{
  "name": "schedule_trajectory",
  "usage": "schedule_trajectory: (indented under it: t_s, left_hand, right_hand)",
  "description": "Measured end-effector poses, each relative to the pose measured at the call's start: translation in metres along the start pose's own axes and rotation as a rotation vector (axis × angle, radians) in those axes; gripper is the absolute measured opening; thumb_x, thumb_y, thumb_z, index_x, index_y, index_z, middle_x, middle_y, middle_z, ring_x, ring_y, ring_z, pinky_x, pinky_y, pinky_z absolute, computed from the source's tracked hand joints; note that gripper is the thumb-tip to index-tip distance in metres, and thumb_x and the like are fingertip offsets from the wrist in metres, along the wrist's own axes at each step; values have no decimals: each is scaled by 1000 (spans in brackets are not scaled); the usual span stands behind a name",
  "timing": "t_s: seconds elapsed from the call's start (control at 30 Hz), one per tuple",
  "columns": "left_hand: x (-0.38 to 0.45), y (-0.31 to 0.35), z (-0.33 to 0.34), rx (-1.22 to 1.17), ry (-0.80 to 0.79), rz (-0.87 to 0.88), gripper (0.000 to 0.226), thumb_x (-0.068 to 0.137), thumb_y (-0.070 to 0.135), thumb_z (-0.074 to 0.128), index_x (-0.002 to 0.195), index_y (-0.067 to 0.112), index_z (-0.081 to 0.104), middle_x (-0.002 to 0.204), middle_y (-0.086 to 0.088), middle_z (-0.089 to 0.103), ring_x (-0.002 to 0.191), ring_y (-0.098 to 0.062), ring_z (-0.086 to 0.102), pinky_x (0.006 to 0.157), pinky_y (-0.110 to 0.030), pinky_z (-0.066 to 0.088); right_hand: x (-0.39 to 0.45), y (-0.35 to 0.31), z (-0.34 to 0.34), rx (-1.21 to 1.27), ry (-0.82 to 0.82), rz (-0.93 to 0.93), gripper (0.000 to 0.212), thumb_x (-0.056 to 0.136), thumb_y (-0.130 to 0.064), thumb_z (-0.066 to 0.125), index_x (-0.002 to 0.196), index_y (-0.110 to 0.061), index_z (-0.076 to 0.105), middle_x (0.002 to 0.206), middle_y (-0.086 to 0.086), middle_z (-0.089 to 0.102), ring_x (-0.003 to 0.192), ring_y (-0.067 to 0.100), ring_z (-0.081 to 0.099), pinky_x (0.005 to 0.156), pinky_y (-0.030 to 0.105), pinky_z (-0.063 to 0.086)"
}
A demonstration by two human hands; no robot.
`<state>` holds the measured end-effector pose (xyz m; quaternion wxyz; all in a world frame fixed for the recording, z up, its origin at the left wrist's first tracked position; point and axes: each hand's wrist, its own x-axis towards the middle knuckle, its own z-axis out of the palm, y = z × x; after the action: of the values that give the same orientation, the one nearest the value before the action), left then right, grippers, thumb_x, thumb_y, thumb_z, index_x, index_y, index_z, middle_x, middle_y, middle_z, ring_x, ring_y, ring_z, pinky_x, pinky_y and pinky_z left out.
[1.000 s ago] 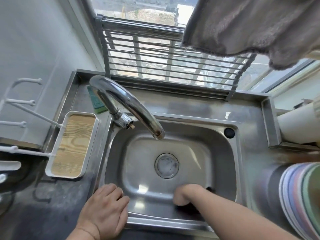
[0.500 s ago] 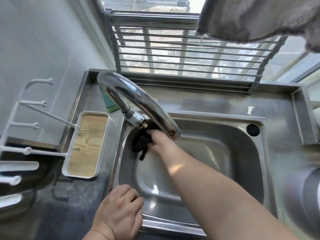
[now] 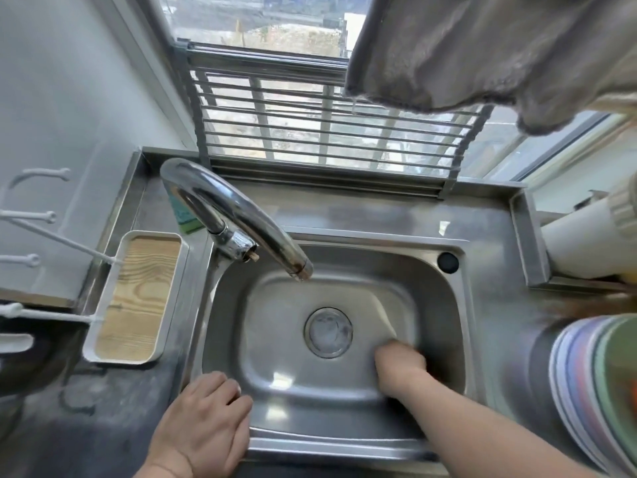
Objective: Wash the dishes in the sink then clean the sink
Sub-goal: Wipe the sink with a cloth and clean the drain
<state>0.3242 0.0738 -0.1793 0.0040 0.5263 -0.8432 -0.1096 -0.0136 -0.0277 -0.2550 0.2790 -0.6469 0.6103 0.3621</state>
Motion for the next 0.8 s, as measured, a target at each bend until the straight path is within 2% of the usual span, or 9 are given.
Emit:
schedule_trajectory:
  t_s: [0.1, 0.23, 0.3, 0.43, 0.57, 0.63, 0.7, 0.77, 0.8]
  left_hand:
    - [0, 0, 0, -1, -2, 1, 11, 74, 33, 64, 68, 24, 61, 74, 0, 55, 73, -28, 55, 76, -40, 41]
    - [1, 2, -1, -16, 17, -8, 9, 72, 30, 65, 67, 24, 60, 74, 0, 55, 73, -29, 55, 75, -40, 43]
    - [2, 2, -1, -19, 13, -19, 9, 71, 28, 66, 66, 24, 59, 74, 0, 55, 72, -30, 55, 73, -41, 43]
    - [0, 1, -1, -1, -17, -1, 11, 71, 31, 68, 67, 24, 59, 74, -1, 55, 73, -30, 55, 74, -42, 44]
    - [2, 3, -4, 2, -26, -6, 13, 73, 33, 67, 67, 25, 58, 73, 0, 53, 73, -29, 54, 75, -42, 42]
    - [1, 2, -4, 6, -45, -2, 14, 73, 34, 67, 67, 25, 58, 73, -1, 53, 73, -29, 53, 74, -43, 42]
    - [2, 3, -7, 10, -54, -6, 15, 73, 34, 67, 66, 26, 57, 72, -1, 52, 73, -29, 53, 74, -43, 42]
    - [4, 4, -9, 13, -48, -4, 15, 73, 33, 67, 66, 25, 56, 72, -2, 53, 72, -30, 53, 74, -43, 42]
    - [3, 5, -10, 7, -44, -5, 15, 73, 33, 66, 65, 25, 56, 72, -2, 53, 72, -30, 53, 74, -42, 42]
  right_hand:
    - [-10, -44, 6, 10, -186, -149, 38, 89, -18, 65, 126, -9, 68, 131, 13, 68, 120, 32, 66, 97, 39, 57]
    - [-5, -104, -6, 626, -292, -247, 29, 80, -31, 72, 107, -24, 74, 110, -1, 76, 100, 20, 70, 86, 28, 56]
    - [-9, -122, -6, 728, -277, -365, 29, 78, -30, 74, 106, -31, 71, 109, -5, 74, 99, 18, 68, 86, 29, 54]
    - [-10, -101, 6, 395, -274, -521, 37, 83, -8, 55, 112, -27, 68, 118, 0, 71, 109, 25, 64, 93, 32, 53]
    - [14, -20, 3, 119, -302, -325, 31, 87, -5, 59, 109, -20, 75, 116, 3, 75, 101, 27, 68, 82, 23, 48]
    - [31, 11, -17, 102, -194, -168, 29, 87, -9, 63, 111, -19, 77, 114, 6, 74, 98, 29, 68, 80, 23, 50]
    - [51, 26, -40, 237, 14, -17, 26, 87, -15, 60, 106, -24, 74, 115, 7, 69, 98, 30, 66, 83, 27, 54]
    - [63, 21, -56, 368, 233, 8, 27, 87, -17, 56, 105, -31, 70, 126, 7, 58, 105, 31, 59, 91, 30, 52]
    - [66, 15, -58, 373, 279, -35, 33, 88, -18, 56, 115, -34, 69, 134, 4, 51, 112, 32, 54, 96, 31, 49]
